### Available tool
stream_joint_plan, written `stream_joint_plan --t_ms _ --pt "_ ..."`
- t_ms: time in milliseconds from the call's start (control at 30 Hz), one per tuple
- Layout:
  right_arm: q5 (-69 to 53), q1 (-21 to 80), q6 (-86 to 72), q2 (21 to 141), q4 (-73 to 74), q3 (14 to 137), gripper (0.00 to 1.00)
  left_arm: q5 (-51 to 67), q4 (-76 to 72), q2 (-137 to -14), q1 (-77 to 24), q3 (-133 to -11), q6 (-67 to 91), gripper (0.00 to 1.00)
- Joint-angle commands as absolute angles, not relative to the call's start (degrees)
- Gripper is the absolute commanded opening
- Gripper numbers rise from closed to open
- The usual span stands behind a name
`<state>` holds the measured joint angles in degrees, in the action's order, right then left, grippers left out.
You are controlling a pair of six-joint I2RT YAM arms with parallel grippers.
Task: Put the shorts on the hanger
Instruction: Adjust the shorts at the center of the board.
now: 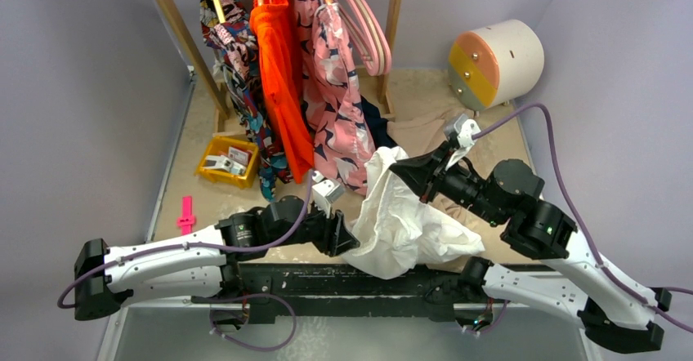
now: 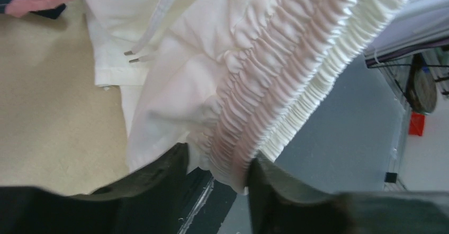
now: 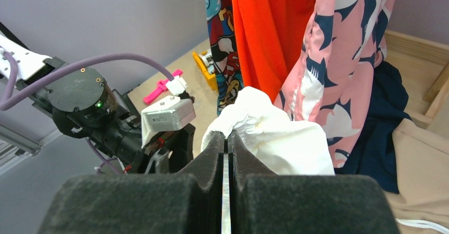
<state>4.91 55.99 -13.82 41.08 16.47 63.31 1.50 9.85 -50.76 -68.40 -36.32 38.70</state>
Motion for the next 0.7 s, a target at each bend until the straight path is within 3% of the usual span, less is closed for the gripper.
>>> stream_joint_plan --t_ms 0,300,667 --pt "1.69 56.25 -12.32 39.91 13.61 66.29 0.0 -8.26 11.89 -46.4 -68.62 -43.32 35.66 0.03" --pt "-2.53 56.26 -6.04 47.25 12.89 92.7 0.0 -20.72 26.47 -40.85 -68.64 -78.67 24.51 0.0" --pt "-8.07 56.25 -6.53 50.93 7.64 96.86 0.0 -13.93 29.06 -39.41 -68.6 -86.64 25.14 0.0"
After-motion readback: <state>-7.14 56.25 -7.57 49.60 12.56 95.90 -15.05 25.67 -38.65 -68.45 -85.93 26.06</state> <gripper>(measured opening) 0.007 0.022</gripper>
